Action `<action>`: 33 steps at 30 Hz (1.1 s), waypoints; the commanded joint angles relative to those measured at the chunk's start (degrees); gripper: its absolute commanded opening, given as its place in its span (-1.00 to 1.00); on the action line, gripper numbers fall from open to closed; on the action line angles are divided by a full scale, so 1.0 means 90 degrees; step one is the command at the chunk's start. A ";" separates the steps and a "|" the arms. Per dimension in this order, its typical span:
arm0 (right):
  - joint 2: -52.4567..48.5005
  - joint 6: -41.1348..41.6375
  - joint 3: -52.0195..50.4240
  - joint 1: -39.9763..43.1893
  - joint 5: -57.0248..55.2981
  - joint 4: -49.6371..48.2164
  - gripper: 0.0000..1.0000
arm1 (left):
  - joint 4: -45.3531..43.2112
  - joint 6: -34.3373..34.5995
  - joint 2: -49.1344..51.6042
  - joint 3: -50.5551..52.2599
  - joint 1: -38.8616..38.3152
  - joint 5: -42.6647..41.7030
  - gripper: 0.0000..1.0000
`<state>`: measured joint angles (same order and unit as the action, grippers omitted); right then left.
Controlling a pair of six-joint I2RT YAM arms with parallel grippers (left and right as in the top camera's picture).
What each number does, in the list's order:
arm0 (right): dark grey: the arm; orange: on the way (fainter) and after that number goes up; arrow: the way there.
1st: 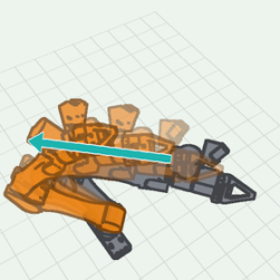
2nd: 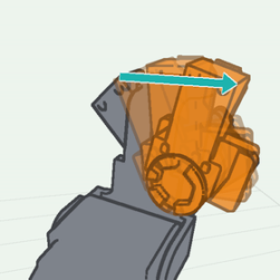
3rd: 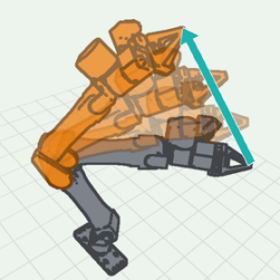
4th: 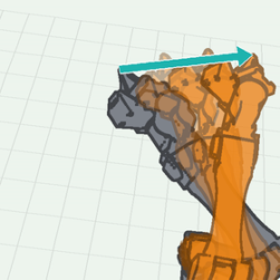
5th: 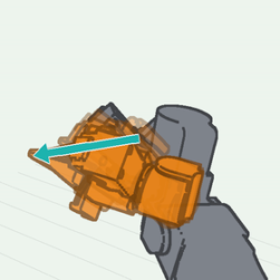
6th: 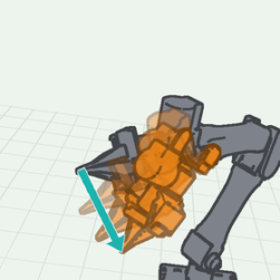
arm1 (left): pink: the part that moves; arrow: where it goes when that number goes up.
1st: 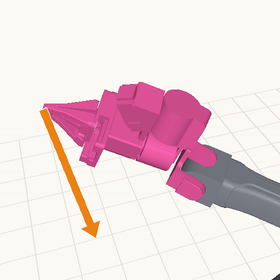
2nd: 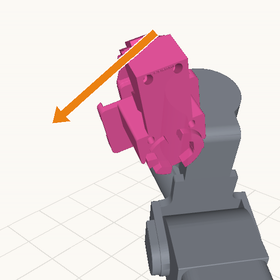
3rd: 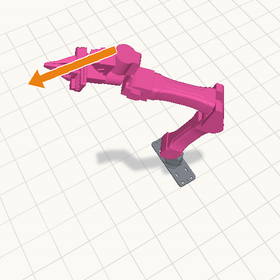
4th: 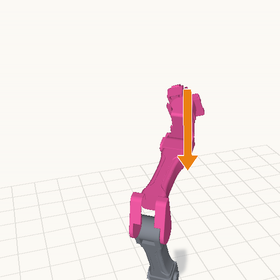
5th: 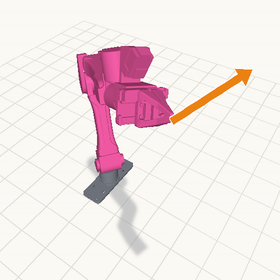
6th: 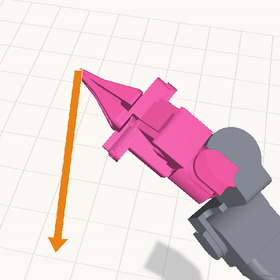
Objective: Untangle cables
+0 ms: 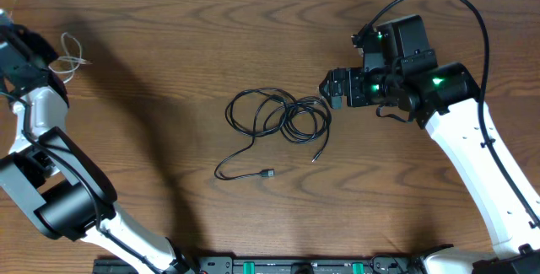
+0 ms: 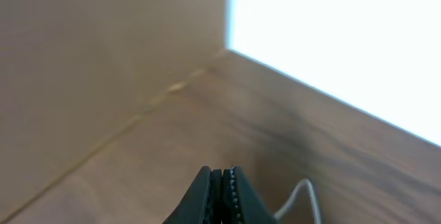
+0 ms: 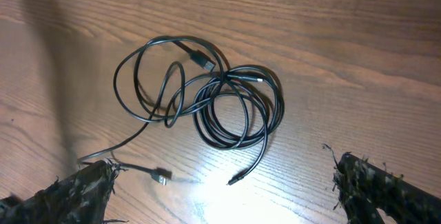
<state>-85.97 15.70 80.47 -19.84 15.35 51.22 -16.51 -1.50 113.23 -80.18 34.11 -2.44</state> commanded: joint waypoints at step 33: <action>-0.0046 0.0015 0.0010 -0.0015 -0.0049 0.0000 0.99 | -0.0707 0.0121 0.0646 -0.0046 0.0721 -0.0920 0.96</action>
<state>-85.97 15.73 80.47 -19.84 15.35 51.18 -22.48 -5.10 119.39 -80.18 40.47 -9.85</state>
